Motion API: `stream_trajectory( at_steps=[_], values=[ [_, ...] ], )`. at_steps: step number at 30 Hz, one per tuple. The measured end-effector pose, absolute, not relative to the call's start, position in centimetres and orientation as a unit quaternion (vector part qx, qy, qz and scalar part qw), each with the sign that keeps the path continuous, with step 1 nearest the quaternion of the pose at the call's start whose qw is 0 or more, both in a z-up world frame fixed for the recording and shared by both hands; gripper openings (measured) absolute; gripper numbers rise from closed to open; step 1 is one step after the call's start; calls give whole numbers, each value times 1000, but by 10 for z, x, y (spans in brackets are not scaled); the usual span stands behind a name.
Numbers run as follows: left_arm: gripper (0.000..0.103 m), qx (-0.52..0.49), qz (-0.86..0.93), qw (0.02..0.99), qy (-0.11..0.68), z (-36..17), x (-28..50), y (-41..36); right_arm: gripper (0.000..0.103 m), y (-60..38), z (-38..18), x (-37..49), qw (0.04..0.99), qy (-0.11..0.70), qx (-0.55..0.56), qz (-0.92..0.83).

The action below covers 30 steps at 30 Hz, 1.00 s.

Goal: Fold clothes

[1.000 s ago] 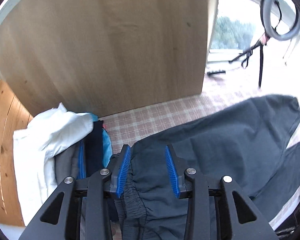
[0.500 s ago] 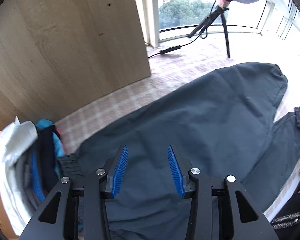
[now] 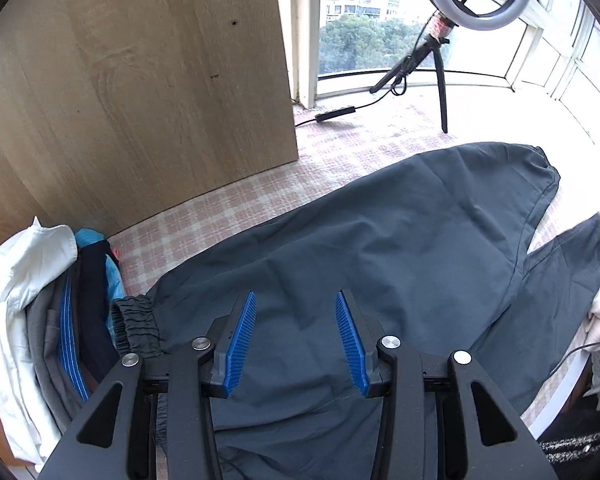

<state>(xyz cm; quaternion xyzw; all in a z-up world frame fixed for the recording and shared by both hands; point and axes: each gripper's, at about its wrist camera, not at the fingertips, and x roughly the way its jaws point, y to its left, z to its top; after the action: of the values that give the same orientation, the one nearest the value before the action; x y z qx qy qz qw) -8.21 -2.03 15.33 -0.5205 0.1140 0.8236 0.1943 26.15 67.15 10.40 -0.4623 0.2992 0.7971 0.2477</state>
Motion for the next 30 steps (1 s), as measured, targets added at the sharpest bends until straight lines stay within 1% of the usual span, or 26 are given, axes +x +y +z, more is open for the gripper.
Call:
stream_trajectory(
  at_steps=[3, 6, 8, 11, 15, 21, 24, 26, 29, 30],
  values=[
    [40, -524, 822, 196, 103, 152, -94, -26, 37, 669, 128, 239, 217, 267, -457, 820],
    [40, -517, 821, 196, 143, 154, -101, -22, 37, 659, 158, 191, 152, 224, -445, 854],
    [40, -508, 820, 200, 171, 158, -105, -21, 38, 647, 176, 151, 114, 160, -438, 877],
    [47, -497, 819, 198, 208, 161, -116, -28, 53, 630, 188, 90, 75, 37, -428, 900],
    [57, -512, 801, 185, 248, 142, -140, -44, 54, 631, 152, 20, 44, -24, -465, 884],
    [57, -576, 740, 180, 297, 74, -173, -49, 54, 633, 97, -82, -4, -110, -514, 850],
    [57, -590, 720, 188, 314, 44, -187, -42, 54, 634, 65, -106, -32, -130, -536, 834],
    [58, -595, 712, 198, 317, 31, -195, -35, 54, 637, 47, -116, -48, -129, -557, 819],
    [59, -599, 706, 207, 317, 16, -205, -30, 54, 639, 35, -128, -85, -126, -576, 803],
    [62, -600, 707, 208, 312, 15, -206, -31, 57, 639, 34, -131, -93, -133, -576, 801]
  ],
)
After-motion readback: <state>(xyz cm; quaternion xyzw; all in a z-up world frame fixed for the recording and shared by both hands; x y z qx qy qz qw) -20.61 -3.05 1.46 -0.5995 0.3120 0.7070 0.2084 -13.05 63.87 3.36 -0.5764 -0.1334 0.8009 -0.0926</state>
